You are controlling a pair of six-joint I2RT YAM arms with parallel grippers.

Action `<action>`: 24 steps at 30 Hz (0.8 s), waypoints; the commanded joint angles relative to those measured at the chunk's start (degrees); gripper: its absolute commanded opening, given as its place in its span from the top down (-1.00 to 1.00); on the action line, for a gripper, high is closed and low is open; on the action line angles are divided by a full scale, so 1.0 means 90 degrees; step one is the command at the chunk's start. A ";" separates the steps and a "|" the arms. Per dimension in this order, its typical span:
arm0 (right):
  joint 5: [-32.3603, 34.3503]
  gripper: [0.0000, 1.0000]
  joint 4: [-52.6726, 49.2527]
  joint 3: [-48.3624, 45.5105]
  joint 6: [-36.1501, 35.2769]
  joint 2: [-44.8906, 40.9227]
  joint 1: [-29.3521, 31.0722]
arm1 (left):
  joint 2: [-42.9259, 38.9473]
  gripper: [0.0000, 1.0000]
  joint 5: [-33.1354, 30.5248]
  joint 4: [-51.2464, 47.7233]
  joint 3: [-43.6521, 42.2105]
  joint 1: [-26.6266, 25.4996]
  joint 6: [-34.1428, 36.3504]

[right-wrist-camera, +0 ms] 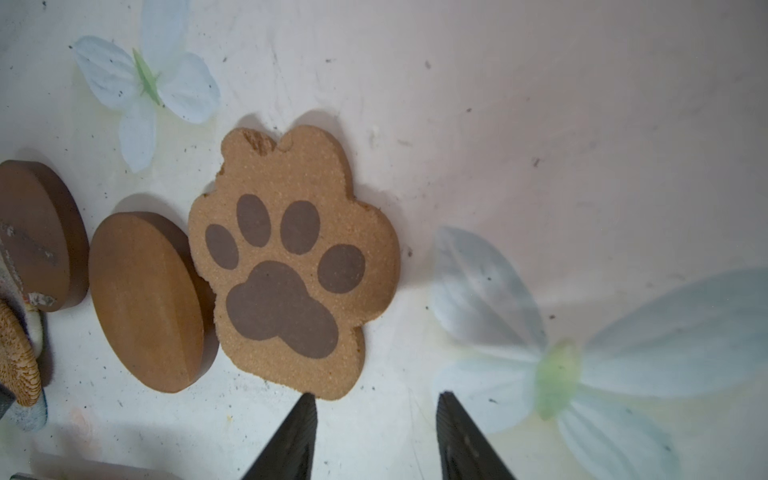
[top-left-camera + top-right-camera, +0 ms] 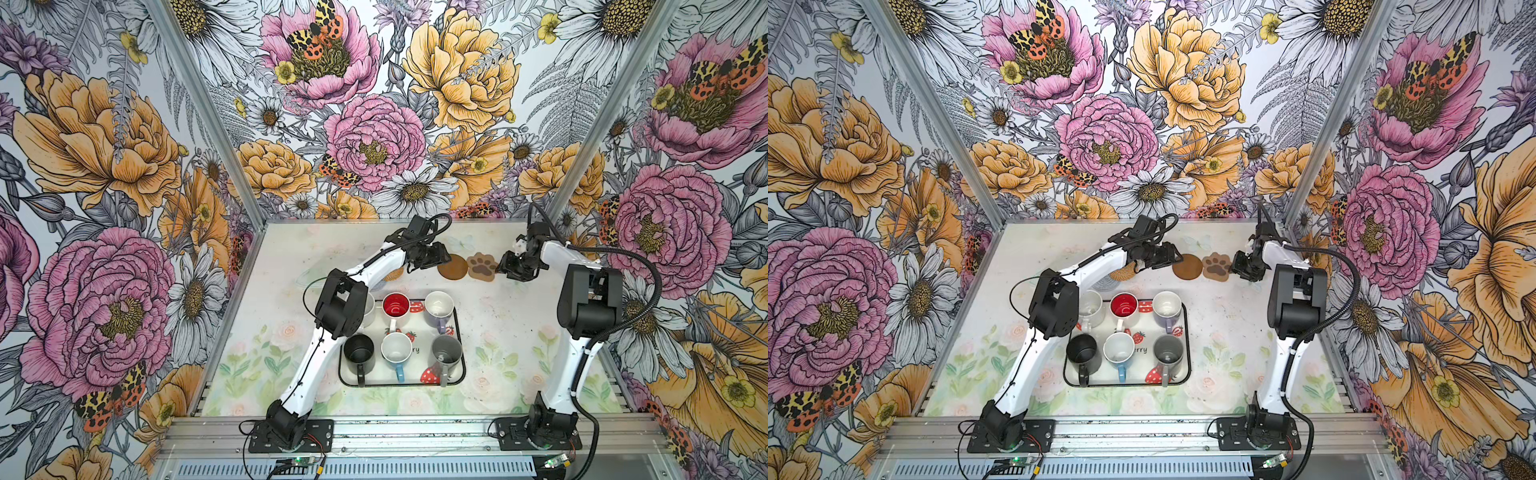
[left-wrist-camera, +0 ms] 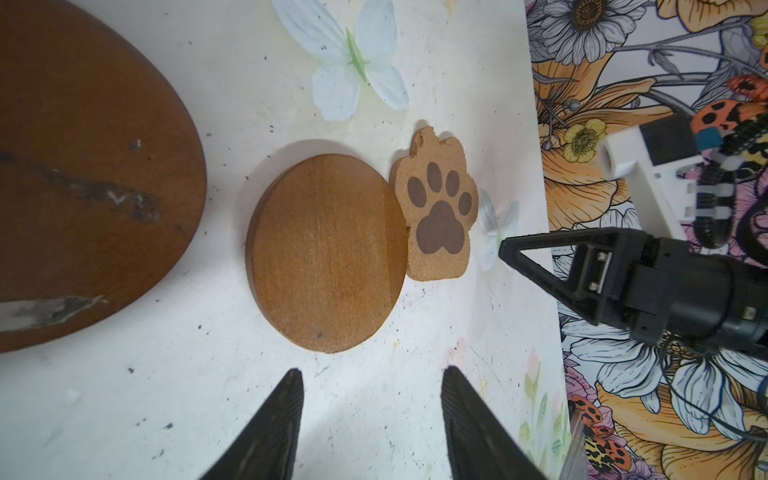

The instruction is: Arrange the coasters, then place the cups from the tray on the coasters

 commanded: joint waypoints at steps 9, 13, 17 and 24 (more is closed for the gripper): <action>-0.0162 0.01 0.0127 0.0142 0.0150 0.0466 0.0032 | -0.0346 -0.12 -0.0170 0.0035 -0.0247 -0.0027 0.0167; -0.0238 0.04 0.0166 0.0260 0.0203 0.0640 0.0032 | -0.0384 -0.12 -0.0161 0.0091 -0.0326 0.0004 0.0152; -0.0296 0.10 0.0176 0.0435 0.0252 0.0884 0.0023 | -0.0434 -0.12 -0.0151 0.0160 -0.0448 0.0034 0.0118; -0.0303 0.17 0.0167 0.0695 0.0321 0.1202 -0.0026 | -0.0551 -0.12 -0.0155 0.0250 -0.0666 0.0094 0.0098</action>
